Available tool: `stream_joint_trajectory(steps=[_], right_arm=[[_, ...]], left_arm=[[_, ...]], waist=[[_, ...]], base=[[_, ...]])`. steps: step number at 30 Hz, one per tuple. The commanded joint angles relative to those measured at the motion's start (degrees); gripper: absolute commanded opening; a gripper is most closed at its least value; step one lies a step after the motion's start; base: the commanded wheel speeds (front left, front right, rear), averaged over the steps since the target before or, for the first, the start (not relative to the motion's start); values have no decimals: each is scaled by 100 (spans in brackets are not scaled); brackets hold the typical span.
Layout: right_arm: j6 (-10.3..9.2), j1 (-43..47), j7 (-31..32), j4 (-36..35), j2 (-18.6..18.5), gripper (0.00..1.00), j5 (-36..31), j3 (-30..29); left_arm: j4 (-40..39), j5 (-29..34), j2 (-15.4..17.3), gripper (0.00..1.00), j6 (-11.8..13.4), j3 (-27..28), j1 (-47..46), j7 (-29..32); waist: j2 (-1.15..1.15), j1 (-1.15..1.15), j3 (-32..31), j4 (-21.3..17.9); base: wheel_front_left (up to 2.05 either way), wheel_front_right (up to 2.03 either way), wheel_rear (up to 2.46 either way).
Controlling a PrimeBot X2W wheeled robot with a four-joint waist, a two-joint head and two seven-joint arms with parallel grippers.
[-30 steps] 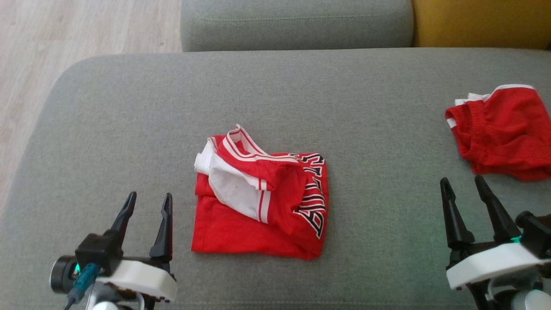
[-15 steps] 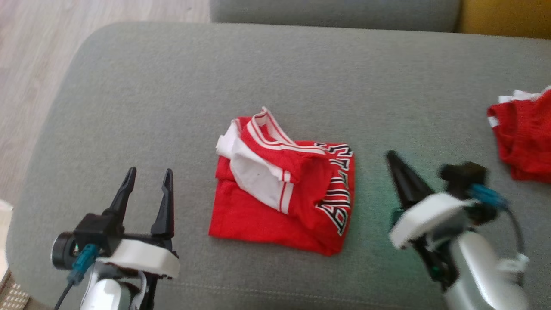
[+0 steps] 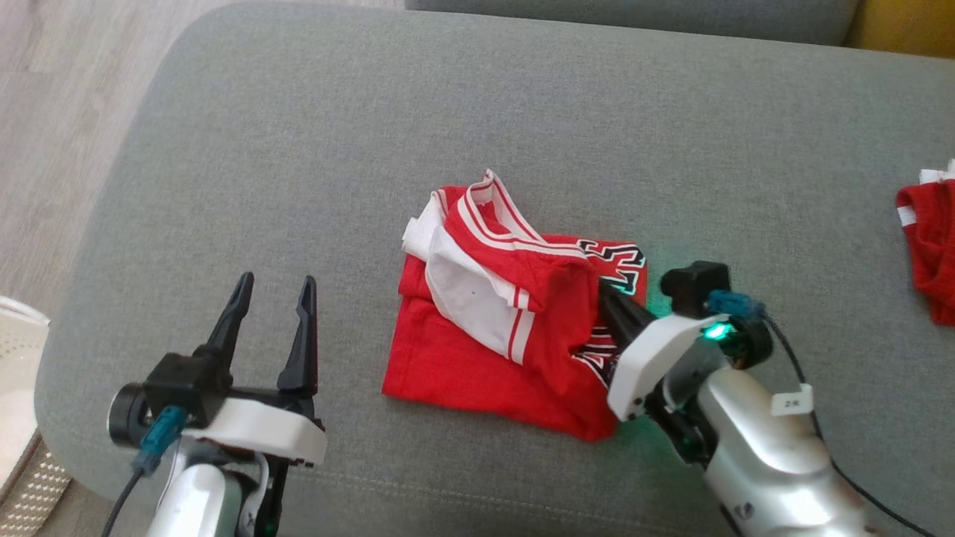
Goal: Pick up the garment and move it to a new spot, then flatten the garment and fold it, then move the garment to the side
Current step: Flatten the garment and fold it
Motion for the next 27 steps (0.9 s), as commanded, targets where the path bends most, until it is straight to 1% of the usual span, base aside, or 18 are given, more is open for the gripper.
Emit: stream_joint_trajectory(steps=[1, 3, 16, 17, 22, 25, 27], right_arm=[[-4, -252, -144, -69, 107, 0, 145, 286], [-4, -286, -162, -32, 114, 0, 225, 402], [-4, -563, -194, -304, 170, 0, 1147, 2196], [-4, -603, -222, -331, 191, 0, 1266, 2462], [-4, -681, -279, -382, 238, 0, 1638, 3072], [-4, -758, -366, -299, 245, 0, 1819, 3233], [-4, -813, -544, -218, 227, 0, 1904, 3155]], left_arm=[[-146, -30, 42, 100, 2, 156, -269, -58], [-139, -31, 44, 100, 2, 156, -271, -64], [-100, -58, 35, 100, -3, 124, -298, -105], [-88, -66, 30, 100, -6, 119, -307, -108], [-65, -81, 14, 100, 1, 118, -305, -116], [-55, -87, 1, 100, 11, 119, -311, -119], [-52, -91, -2, 100, 18, 126, -307, -120]], waist=[[0, 0, 7, 0], [0, 0, 7, -2], [0, 0, 32, -11], [0, 0, 51, 9], [0, 0, 84, 40], [0, 0, 95, 31], [0, 0, 92, 13]], base=[[0, 0, 0], [0, 0, 0], [0, 0, 0], [0, 0, 0], [0, 0, 0], [0, 0, 0], [0, 0, 0]])
